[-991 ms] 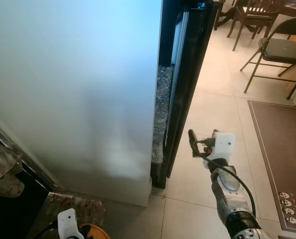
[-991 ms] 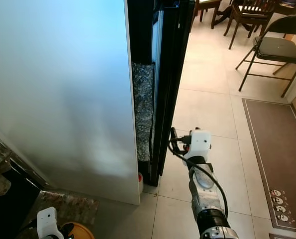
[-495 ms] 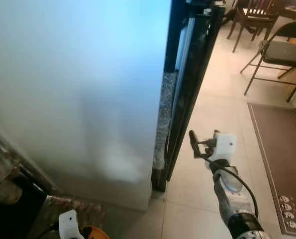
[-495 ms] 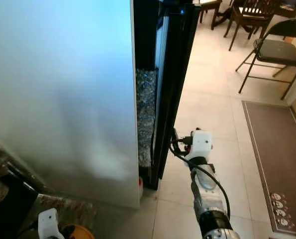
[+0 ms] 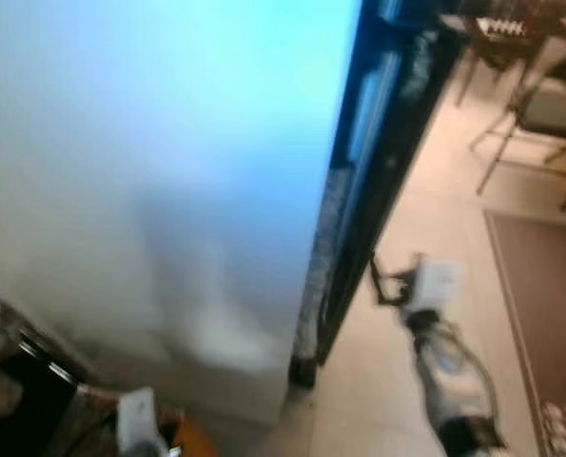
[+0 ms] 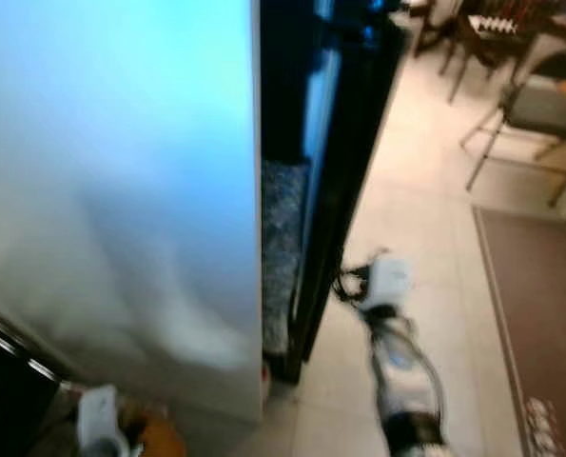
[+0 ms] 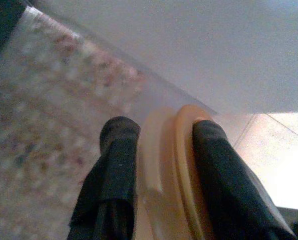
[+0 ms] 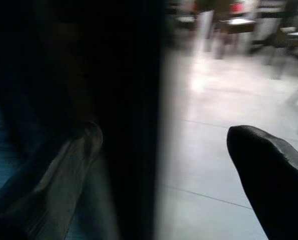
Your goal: Restocking fridge
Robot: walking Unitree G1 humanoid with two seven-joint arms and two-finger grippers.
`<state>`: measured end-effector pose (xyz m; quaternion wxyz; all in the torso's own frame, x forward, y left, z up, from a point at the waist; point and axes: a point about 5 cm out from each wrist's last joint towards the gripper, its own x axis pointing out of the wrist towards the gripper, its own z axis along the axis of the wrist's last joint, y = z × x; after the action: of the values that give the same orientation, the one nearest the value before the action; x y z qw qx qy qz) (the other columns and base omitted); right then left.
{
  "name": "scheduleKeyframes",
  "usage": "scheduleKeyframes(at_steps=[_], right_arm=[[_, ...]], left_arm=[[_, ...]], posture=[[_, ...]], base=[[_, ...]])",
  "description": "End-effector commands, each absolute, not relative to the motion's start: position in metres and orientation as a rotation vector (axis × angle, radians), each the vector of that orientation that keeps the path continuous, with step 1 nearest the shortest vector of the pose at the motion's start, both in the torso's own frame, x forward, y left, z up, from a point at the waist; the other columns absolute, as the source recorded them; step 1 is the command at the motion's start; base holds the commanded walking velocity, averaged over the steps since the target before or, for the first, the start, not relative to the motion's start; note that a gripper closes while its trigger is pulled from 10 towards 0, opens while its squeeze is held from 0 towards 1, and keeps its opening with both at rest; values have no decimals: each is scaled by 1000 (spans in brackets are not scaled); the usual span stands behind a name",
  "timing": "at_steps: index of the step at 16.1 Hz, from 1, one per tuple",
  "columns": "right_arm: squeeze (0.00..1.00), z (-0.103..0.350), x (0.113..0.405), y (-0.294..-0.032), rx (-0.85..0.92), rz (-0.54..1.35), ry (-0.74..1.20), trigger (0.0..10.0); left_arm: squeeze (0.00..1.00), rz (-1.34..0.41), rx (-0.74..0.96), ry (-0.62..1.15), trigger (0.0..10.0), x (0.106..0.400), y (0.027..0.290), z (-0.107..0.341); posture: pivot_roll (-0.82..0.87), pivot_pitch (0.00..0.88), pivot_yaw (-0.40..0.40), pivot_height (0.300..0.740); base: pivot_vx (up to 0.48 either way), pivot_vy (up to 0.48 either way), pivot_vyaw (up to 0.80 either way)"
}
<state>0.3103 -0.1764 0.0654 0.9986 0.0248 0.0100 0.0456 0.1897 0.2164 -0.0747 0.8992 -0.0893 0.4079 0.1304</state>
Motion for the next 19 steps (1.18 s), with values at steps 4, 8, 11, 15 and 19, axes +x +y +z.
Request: scheduleKeyframes(at_steps=[4,8,11,15,19], right_arm=[[0,52,282,-192,69,74,64,10000],[0,45,273,-187,50,187,119,10000],[0,67,295,-179,56,223,61,10000],[0,72,304,-166,97,338,66,10000],[0,76,311,-165,69,356,58,10000]], left_arm=[[0,260,-194,913,10000,174,211,-84],[0,254,-189,920,10000,172,211,-85],[0,249,-185,922,10000,171,210,-85],[0,247,-187,929,10000,170,209,-87],[0,251,-185,936,10000,168,210,-87]], posture=[[-63,48,12,740],[-71,55,15,740],[-67,56,14,740],[-61,58,13,740],[-67,59,19,740]], base=[[0,0,0],[0,0,0],[0,0,0],[0,0,0],[0,0,0]])
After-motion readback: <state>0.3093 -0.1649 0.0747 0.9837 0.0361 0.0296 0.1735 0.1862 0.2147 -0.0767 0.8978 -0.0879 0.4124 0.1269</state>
